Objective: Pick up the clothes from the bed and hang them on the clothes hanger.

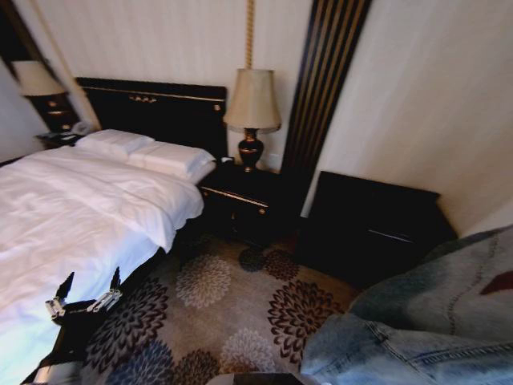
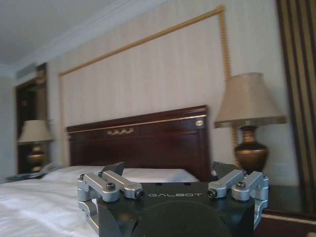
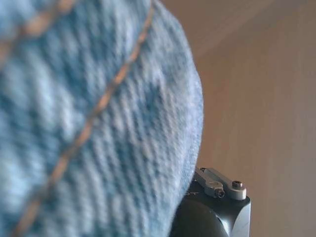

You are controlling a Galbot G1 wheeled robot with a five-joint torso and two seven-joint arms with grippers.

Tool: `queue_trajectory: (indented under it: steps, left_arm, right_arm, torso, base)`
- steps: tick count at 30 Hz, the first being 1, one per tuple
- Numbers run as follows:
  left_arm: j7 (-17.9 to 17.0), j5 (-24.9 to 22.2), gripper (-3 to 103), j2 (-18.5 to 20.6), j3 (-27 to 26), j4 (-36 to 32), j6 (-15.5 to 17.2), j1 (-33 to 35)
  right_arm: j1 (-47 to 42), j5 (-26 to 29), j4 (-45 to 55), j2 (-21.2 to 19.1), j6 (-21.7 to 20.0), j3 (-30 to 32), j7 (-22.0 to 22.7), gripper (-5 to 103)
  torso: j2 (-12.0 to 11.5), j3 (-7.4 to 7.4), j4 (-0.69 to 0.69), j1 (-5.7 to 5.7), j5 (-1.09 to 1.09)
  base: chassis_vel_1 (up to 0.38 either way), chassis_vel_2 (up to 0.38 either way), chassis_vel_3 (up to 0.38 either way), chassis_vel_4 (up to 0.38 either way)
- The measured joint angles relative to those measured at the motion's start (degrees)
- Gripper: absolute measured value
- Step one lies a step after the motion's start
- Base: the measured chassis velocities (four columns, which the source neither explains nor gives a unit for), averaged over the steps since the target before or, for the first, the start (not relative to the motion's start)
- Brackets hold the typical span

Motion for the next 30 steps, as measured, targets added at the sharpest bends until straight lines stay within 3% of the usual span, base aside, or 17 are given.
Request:
queue_trajectory:
  steps: [30]
  left_arm:
    - [0.00,0.00,100,0.00,0.00,0.00,0.00,0.00]
  right_arm:
    - [-1.78,-1.49,0.03,4.80,-0.43,-0.35,0.79,20]
  torso:
    - [-0.01,0.00,0.01,0.00,0.00]
  base:
    - [-0.127,-0.125,-0.121,-0.127]
